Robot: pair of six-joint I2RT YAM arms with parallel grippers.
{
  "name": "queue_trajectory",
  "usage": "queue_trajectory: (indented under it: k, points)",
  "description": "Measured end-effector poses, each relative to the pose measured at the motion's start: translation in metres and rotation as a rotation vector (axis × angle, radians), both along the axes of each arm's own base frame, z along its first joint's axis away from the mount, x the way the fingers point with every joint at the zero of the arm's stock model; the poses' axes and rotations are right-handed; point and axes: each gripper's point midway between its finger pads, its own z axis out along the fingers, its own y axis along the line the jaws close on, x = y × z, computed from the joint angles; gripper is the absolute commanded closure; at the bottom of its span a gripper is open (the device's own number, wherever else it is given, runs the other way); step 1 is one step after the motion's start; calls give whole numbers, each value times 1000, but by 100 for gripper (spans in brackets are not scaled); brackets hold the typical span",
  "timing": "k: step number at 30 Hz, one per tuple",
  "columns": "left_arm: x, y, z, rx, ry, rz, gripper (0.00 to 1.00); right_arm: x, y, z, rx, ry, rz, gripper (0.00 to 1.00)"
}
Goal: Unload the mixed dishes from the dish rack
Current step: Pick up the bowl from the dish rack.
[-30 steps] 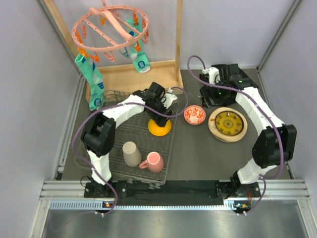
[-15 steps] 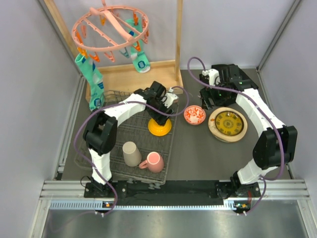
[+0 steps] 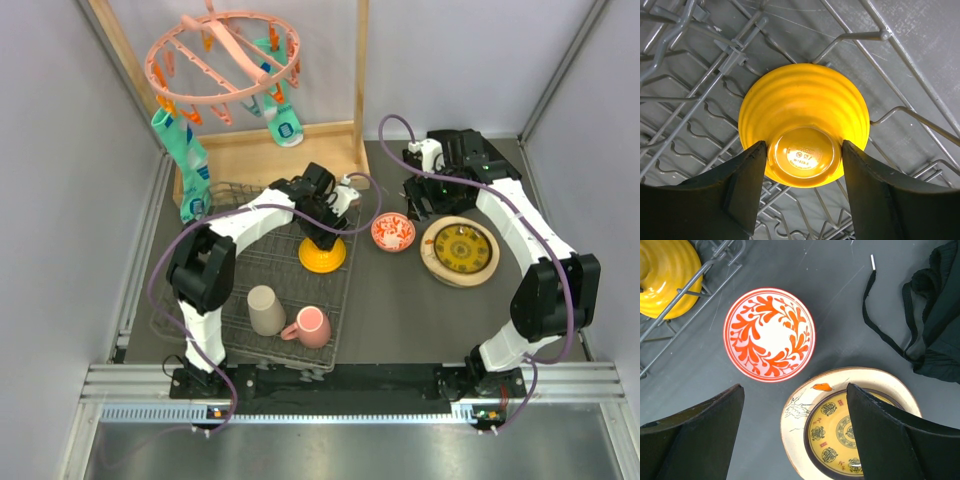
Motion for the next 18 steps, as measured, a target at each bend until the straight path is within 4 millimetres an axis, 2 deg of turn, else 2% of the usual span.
queue_trajectory:
  k: [3,18]
  points:
    - [0,0,1,-1,-2,-1,49,0,0,0,0,0,1,18]
    - [-5,3,4,6,10,0,60,-3,0,-6,-1,15,2,18]
